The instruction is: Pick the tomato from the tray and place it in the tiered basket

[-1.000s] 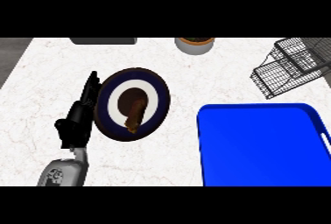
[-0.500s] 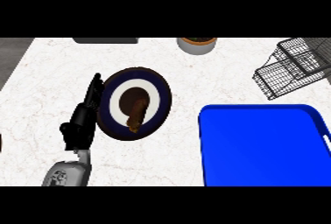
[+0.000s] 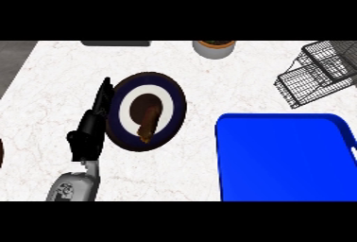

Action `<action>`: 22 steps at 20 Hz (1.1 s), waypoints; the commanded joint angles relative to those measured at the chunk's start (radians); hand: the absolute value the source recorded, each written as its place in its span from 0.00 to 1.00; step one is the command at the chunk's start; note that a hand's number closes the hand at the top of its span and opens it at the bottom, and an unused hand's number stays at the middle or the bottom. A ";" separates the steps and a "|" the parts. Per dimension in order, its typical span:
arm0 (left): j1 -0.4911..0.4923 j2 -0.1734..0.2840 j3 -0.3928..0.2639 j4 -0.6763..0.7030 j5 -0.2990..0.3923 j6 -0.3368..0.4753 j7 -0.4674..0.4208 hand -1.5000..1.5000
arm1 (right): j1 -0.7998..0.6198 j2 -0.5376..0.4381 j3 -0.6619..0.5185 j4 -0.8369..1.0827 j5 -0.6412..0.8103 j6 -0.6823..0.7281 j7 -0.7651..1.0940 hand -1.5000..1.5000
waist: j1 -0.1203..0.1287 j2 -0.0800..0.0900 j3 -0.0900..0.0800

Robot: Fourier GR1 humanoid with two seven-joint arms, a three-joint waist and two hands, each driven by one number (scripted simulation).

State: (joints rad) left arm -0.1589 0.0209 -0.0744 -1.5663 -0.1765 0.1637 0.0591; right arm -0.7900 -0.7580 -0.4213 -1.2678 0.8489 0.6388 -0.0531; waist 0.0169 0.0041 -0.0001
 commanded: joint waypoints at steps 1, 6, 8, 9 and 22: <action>0.003 0.022 0.023 0.012 0.016 -0.022 -0.012 0.50 | -0.058 -0.032 0.075 0.193 0.083 -0.148 -0.083 1.00 | 0.008 0.003 0.000; -0.007 -0.019 -0.017 0.012 -0.002 -0.004 -0.006 0.50 | -0.117 -0.055 0.114 0.396 0.149 -0.282 -0.169 1.00 | 0.008 0.004 0.000; -0.017 -0.020 -0.039 0.052 -0.010 0.045 -0.040 0.50 | -0.184 -0.067 0.120 0.489 0.158 -0.289 -0.184 1.00 | 0.007 0.005 0.000; -0.060 0.015 0.019 0.041 0.012 -0.016 0.021 0.50 | -0.197 -0.027 0.122 0.529 0.168 -0.314 -0.147 1.00 | 0.013 0.006 0.000; -0.024 -0.014 -0.012 -0.002 0.001 0.012 0.040 0.50 | -0.272 -0.031 -0.199 0.755 -0.113 -0.289 -0.064 0.00 | 0.000 0.001 0.001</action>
State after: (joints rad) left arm -0.1594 0.0161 -0.0887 -1.5627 -0.1762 0.1700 0.0607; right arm -1.0368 -0.7910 -0.5363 -0.5522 0.8024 0.3902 -0.1601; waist 0.0240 0.0077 0.0009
